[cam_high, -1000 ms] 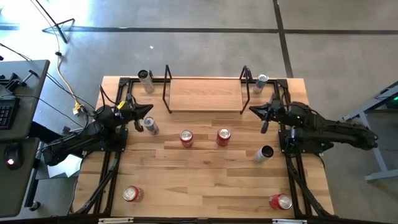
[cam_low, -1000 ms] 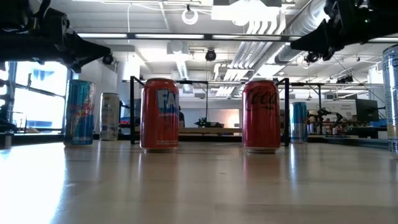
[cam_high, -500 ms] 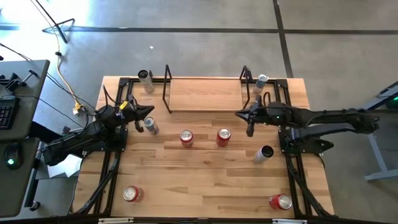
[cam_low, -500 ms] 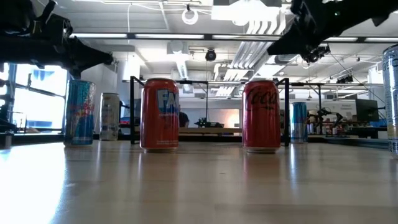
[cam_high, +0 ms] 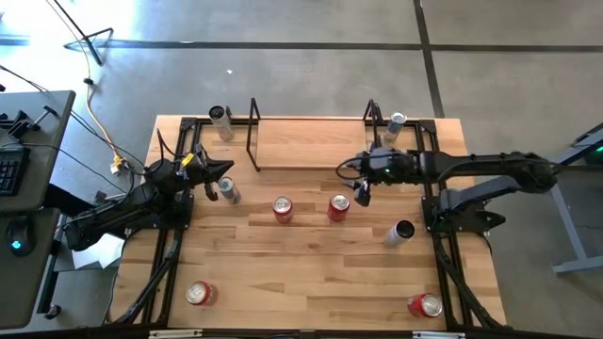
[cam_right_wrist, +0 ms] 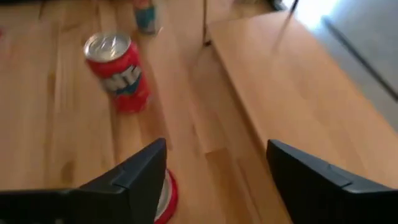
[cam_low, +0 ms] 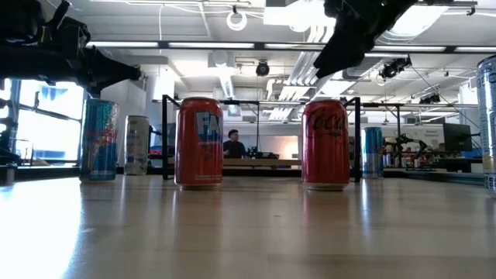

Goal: Place canned beverage on shelf
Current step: Put the top red-black soda can on the shelf

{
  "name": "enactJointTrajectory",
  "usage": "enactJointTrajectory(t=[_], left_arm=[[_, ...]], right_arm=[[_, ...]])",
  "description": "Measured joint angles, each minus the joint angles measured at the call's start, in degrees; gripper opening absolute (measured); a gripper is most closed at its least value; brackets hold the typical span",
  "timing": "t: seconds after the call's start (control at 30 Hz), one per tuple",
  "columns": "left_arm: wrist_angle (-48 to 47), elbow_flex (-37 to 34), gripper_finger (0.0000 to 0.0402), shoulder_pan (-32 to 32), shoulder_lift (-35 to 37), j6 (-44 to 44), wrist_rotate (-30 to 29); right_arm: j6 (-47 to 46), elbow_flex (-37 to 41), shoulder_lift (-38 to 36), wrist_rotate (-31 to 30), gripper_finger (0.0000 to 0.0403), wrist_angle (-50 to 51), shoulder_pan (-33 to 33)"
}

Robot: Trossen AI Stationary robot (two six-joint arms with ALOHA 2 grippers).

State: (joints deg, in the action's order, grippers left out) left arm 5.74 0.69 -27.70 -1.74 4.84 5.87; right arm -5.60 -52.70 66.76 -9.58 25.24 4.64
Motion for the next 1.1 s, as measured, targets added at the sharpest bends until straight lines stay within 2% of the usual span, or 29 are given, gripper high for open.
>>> enactJointTrajectory(t=[0.3,0.43,0.6,0.97,1.1], left_arm=[[-0.3,0.0,0.0001,0.0,0.0,-0.1,0.0],[-0.3,0.0,0.0,0.0,0.0,-0.1,0.0],[-0.4,0.0,0.0001,0.0,0.0,-0.7,0.0],[-0.4,0.0,0.0001,0.0,0.0,-3.0,-0.1],[-1.0,0.0,0.0001,0.0,0.0,-3.6,-0.1]], right_arm=[[0.7,-9.7,10.7,5.0,0.0283,11.1,-0.6],[1.0,-12.7,14.6,8.2,0.0283,16.0,-1.5],[3.0,-15.0,18.1,9.1,0.0282,22.3,-1.8],[2.6,-17.8,20.0,13.2,0.0282,24.1,-1.8],[3.3,-17.8,21.2,11.8,0.0282,24.3,-3.2]])
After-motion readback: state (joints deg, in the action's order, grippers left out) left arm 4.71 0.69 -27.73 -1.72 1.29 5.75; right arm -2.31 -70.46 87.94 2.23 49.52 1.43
